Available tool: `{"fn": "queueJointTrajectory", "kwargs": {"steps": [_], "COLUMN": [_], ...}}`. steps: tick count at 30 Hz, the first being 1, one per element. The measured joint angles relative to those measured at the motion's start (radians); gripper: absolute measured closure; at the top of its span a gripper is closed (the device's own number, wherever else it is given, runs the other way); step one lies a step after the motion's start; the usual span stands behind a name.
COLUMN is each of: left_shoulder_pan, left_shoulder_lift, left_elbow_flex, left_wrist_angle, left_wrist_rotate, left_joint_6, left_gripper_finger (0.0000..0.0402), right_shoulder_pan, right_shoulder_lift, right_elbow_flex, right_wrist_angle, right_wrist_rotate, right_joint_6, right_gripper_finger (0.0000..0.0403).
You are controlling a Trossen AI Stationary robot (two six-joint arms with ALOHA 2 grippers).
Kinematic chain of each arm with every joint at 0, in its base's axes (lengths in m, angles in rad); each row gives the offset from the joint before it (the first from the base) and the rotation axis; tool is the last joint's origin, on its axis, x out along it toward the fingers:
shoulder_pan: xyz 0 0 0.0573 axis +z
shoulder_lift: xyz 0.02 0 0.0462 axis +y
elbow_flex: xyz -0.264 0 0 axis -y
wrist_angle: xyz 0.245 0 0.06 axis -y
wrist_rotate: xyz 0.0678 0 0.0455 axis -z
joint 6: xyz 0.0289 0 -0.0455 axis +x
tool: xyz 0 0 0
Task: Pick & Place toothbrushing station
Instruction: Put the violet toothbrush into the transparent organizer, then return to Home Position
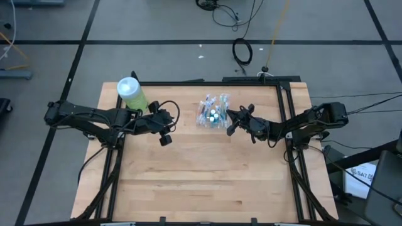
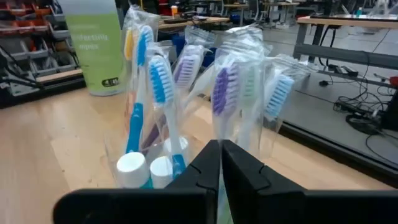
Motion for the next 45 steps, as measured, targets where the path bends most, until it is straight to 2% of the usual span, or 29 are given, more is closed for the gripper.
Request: {"fn": "queueJointTrajectory", "kwargs": {"steps": [7,10,13,19,24,27,31,33,40,42,45], "left_shoulder_pan": [0.000,-0.001,-0.008,-0.011,-0.010,-0.011,-0.011,-0.011,-0.010,-0.010,-0.010], "left_shoulder_lift": [0.000,0.000,-0.021,-0.189,-0.376,-0.492,-0.649,-0.729,-0.975,-1.037,-1.116], "left_elbow_flex": [0.000,0.000,0.000,-0.001,-0.016,-0.082,-0.206,-0.268,-0.411,-0.441,-0.481], "left_wrist_angle": [-0.001,-0.029,-0.042,-0.087,-0.110,-0.072,-0.024,0.017,0.061,0.060,0.081], "left_wrist_rotate": [0.000,0.006,0.013,0.036,0.083,0.134,0.209,0.225,0.315,0.353,0.380], "left_joint_6": [0.017,0.011,0.015,0.025,0.057,0.084,0.123,0.131,0.208,0.240,0.264], "left_gripper_finger": [0.0279,0.0279,0.0279,0.0279,0.0279,0.0279,0.0279,0.0279,0.0279,0.0279,0.0279], "right_shoulder_pan": [0.002,0.016,0.038,0.081,0.091,0.091,0.090,0.091,0.090,0.090,0.089], "right_shoulder_lift": [-0.037,-0.113,-0.234,-0.521,-0.748,-0.846,-0.933,-0.970,-1.154,-1.213,-1.297], "right_elbow_flex": [-0.001,-0.001,-0.001,-0.001,-0.001,-0.001,-0.003,-0.026,-0.224,-0.264,-0.304], "right_wrist_angle": [-0.006,-0.034,-0.150,-0.405,-0.664,-0.824,-0.950,-0.920,-0.724,-0.712,-0.716], "right_wrist_rotate": [-0.001,-0.004,-0.090,-0.381,-0.471,-0.479,-0.593,-0.630,-0.629,-0.631,-0.691], "right_joint_6": [-0.002,-0.014,-0.066,-0.049,-0.106,-0.125,-0.167,-0.181,-0.264,-0.261,-0.257], "right_gripper_finger": [0.0349,0.0333,0.0322,0.0317,0.0316,0.0316,0.0322,0.0328,0.0344,0.0347,0.0349]}}
